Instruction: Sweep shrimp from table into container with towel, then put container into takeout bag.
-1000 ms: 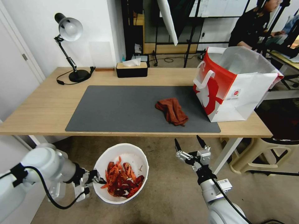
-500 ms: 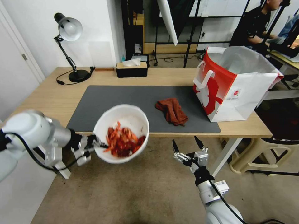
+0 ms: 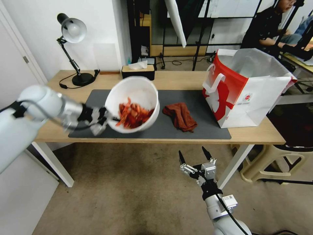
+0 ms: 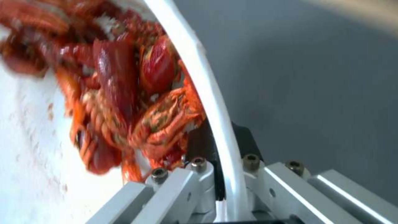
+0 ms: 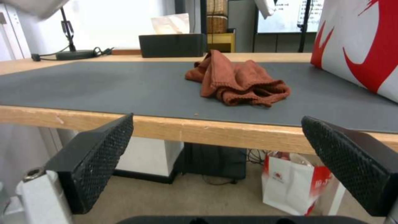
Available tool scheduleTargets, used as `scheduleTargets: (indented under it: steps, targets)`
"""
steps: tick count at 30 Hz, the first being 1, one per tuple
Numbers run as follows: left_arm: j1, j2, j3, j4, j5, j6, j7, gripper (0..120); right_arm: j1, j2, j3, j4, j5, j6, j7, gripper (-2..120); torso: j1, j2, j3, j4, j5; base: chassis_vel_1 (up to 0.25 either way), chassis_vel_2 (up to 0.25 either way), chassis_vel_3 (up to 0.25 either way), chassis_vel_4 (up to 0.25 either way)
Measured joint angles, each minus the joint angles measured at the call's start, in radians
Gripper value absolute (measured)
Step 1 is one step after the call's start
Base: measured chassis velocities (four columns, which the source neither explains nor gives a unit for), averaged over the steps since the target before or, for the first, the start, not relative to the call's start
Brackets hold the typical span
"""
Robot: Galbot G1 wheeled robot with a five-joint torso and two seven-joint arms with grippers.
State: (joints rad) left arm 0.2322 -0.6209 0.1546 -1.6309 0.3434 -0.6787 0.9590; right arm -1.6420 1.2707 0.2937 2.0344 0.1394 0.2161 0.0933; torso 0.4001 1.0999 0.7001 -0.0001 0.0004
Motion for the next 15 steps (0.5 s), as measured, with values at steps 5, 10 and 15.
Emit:
scheduleTargets:
  steps: [5,10,15]
  targets:
    - [-0.168,-0.155,0.099,0.161,0.027,-0.008,0.002,0,-0.012,0.013,0.0,-0.007,-0.026,0.011,0.0,100,0.0,0.0,0.0,-0.0003,-0.0002,0.0,0.0,0.0,0.0]
    - [-0.267,-0.286,0.174,0.291,0.061,-0.008,-0.001,0,-0.029,0.026,0.001,-0.014,-0.053,0.024,0.003,100,0.0,0.0,0.0,0.0004,-0.0003,0.0,0.0,0.0,0.0]
    - [-0.342,-0.407,0.213,0.388,0.093,-0.002,-0.017,0,-0.047,0.043,0.004,-0.017,-0.067,0.042,0.011,100,0.0,0.0,0.0,-0.0003,0.0,0.0,0.0,0.0,0.0]
